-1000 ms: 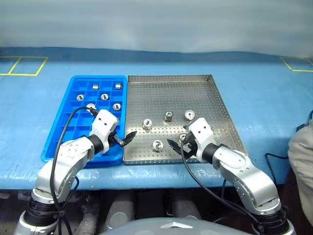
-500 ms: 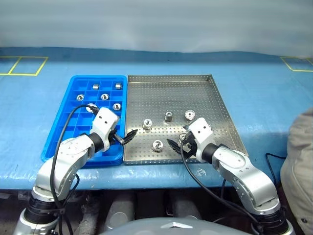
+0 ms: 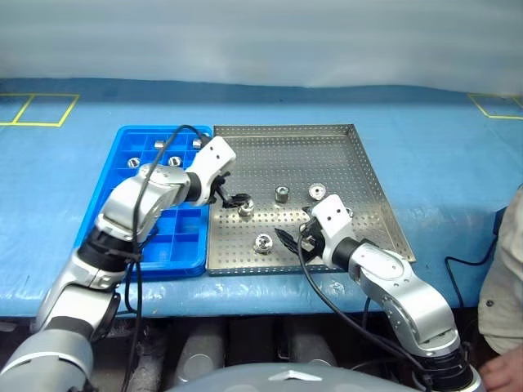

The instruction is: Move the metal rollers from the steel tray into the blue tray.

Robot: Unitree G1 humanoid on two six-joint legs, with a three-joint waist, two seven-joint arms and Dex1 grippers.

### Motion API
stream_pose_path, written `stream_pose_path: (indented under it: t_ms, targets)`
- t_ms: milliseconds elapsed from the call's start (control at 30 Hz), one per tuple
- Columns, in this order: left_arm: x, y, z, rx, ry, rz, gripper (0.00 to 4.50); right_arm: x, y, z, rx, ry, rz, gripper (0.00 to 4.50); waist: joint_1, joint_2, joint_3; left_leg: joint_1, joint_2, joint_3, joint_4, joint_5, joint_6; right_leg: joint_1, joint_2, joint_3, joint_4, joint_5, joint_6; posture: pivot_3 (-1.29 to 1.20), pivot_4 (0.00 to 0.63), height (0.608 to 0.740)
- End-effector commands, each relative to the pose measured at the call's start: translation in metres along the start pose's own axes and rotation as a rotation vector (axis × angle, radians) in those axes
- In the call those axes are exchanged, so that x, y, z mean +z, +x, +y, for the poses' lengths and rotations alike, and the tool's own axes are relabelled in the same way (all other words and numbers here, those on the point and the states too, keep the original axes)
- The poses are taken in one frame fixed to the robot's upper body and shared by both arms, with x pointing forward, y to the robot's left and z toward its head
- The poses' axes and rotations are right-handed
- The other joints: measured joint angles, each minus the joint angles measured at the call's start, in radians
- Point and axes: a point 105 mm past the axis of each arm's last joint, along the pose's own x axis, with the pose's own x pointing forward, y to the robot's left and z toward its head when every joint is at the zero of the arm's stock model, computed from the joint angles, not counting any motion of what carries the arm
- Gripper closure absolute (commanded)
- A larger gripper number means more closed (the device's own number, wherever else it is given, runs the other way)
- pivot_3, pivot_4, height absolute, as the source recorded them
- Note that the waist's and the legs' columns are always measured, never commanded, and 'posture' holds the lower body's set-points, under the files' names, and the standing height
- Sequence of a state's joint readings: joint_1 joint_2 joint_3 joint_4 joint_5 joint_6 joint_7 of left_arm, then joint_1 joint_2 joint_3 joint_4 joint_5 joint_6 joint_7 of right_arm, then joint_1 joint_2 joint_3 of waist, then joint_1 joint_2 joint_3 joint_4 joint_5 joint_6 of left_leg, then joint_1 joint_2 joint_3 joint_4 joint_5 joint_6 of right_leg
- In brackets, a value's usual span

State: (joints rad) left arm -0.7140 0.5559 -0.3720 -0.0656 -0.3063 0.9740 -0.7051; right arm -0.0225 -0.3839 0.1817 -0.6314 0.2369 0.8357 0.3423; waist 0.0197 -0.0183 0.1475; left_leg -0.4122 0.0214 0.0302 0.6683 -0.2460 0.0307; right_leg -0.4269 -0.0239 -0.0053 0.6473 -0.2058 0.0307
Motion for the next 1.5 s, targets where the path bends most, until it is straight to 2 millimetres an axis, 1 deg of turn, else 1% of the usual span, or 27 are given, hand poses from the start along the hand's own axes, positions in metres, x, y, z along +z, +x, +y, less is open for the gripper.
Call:
stream_pose_path:
  t_ms: [33,133,267,400,500,700,733,800,867,967,1033,1133,1167,1233,1300,1433,1500]
  targets:
    - [0.001,0.012,-0.004,-0.053,0.072,0.06,0.0,0.008,-0.003,0.0,-0.019,-0.012,-0.047,0.04,-0.005,0.0,0.0,-0.001,0.0,0.0,0.0,0.0,0.0,-0.001,0.0,0.0,0.0,0.0,0.0,0.02,0.15,0.74]
    - [-0.003,0.02,-0.008,-0.089,0.103,0.097,0.0,0.008,-0.003,0.0,-0.025,-0.009,-0.049,0.04,-0.011,0.0,0.0,-0.001,0.0,0.0,0.0,0.0,0.0,-0.001,0.0,0.001,0.0,0.0,0.0,-0.01,0.15,0.74]
    - [-0.016,0.031,-0.005,-0.07,0.172,0.18,0.0,0.008,-0.004,0.0,-0.033,-0.007,-0.054,0.04,-0.016,0.0,0.0,-0.001,0.001,0.001,0.0,0.0,0.0,-0.001,0.001,0.001,0.001,0.0,0.0,-0.02,0.15,0.74]
    - [-0.022,0.037,-0.004,-0.065,0.186,0.217,0.0,0.008,-0.005,0.0,-0.041,-0.006,-0.055,0.04,-0.018,0.0,0.0,-0.001,0.001,0.001,0.001,0.0,0.0,-0.001,0.0,0.002,0.001,0.0,0.0,-0.03,0.15,0.74]
    - [-0.027,0.04,-0.003,-0.049,0.218,0.252,0.51,0.007,-0.006,0.0,-0.045,-0.006,-0.054,0.0,-0.021,0.0,0.0,-0.001,0.002,0.002,0.002,0.0,0.001,-0.001,0.0,0.002,0.001,0.0,0.0,-0.03,0.15,0.74]
    - [-0.029,0.04,-0.003,-0.048,0.237,0.259,2.55,0.007,-0.006,-0.001,-0.045,-0.008,-0.053,0.0,-0.025,0.0,0.0,-0.001,0.004,0.002,0.005,-0.001,0.002,-0.001,0.0,0.003,0.002,0.0,0.0,-0.03,0.15,0.74]
    - [-0.028,0.04,-0.003,-0.048,0.238,0.254,2.79,0.007,-0.006,-0.001,-0.044,-0.009,-0.053,0.0,-0.026,0.0,0.0,-0.001,0.004,0.002,0.006,-0.001,0.002,0.0,0.0,0.003,0.002,-0.001,-0.001,-0.03,0.15,0.74]
    - [-0.023,0.038,-0.003,-0.036,0.227,0.223,2.81,0.007,-0.006,-0.001,-0.044,-0.01,-0.053,0.0,-0.03,0.0,0.0,-0.001,0.004,0.002,0.009,-0.001,0.002,0.0,0.0,0.003,0.004,-0.001,-0.001,-0.02,0.15,0.74]
    - [-0.012,0.033,0.003,0.012,0.181,0.148,2.81,0.008,-0.006,-0.001,-0.041,-0.01,-0.055,0.0,-0.031,0.0,0.0,-0.001,0.005,0.003,0.011,-0.001,0.003,0.0,0.0,0.004,0.005,0.0,-0.001,-0.03,0.15,0.74]
    - [0.007,0.018,0.017,0.137,0.063,-0.001,2.81,0.008,-0.005,0.003,-0.03,-0.007,-0.057,0.0,-0.031,-0.001,0.001,-0.002,0.004,0.004,0.014,-0.002,0.004,-0.002,-0.001,0.006,0.01,0.0,-0.001,-0.02,0.15,0.74]
    - [0.018,0.002,0.03,0.268,-0.021,-0.121,2.81,0.009,-0.004,0.007,-0.01,-0.004,-0.062,0.0,-0.031,-0.001,0.001,-0.002,0.005,0.004,0.015,-0.002,0.004,-0.002,-0.001,0.006,0.011,0.0,-0.001,-0.01,0.15,0.74]
    - [0.021,-0.024,0.043,0.448,-0.069,-0.233,2.81,0.014,0.0,0.016,0.033,-0.001,-0.079,0.0,-0.032,-0.001,0.001,-0.001,0.005,0.004,0.015,-0.002,0.004,-0.002,-0.001,0.006,0.012,0.0,0.0,0.01,0.15,0.74]
    - [0.019,-0.036,0.049,0.537,-0.099,-0.275,2.81,0.017,0.002,0.02,0.063,0.001,-0.091,0.0,-0.032,-0.001,0.001,0.0,0.005,0.004,0.014,-0.002,0.004,-0.002,0.0,0.006,0.012,0.001,0.002,0.02,0.15,0.74]
    - [0.008,-0.062,0.059,0.717,-0.151,-0.323,2.81,0.023,0.006,0.03,0.125,0.001,-0.113,0.0,-0.034,-0.001,0.001,0.0,0.005,0.004,0.014,-0.002,0.004,-0.002,0.0,0.007,0.012,0.002,0.003,0.05,0.15,0.74]
    - [-0.002,-0.082,0.064,0.837,-0.213,-0.355,2.81,0.027,0.009,0.036,0.165,-0.005,-0.122,0.0,-0.028,-0.001,0.001,0.0,0.005,0.003,0.014,-0.002,0.003,-0.001,0.0,0.006,0.013,0.002,0.003,0.07,0.15,0.74]
    - [-0.029,-0.122,0.072,1.115,-0.249,-0.344,2.81,0.03,0.016,0.042,0.216,-0.024,-0.122,0.0,-0.007,-0.002,0.002,0.0,0.005,0.003,0.014,-0.002,0.003,-0.001,-0.001,0.005,0.012,0.002,0.004,0.11,0.15,0.74]
    - [-0.043,-0.136,0.074,1.207,-0.278,-0.314,2.81,0.032,0.019,0.044,0.232,-0.029,-0.124,0.0,0.003,-0.003,0.002,0.0,0.004,0.003,0.014,-0.002,0.003,0.0,-0.002,0.005,0.012,0.002,0.003,0.11,0.15,0.74]
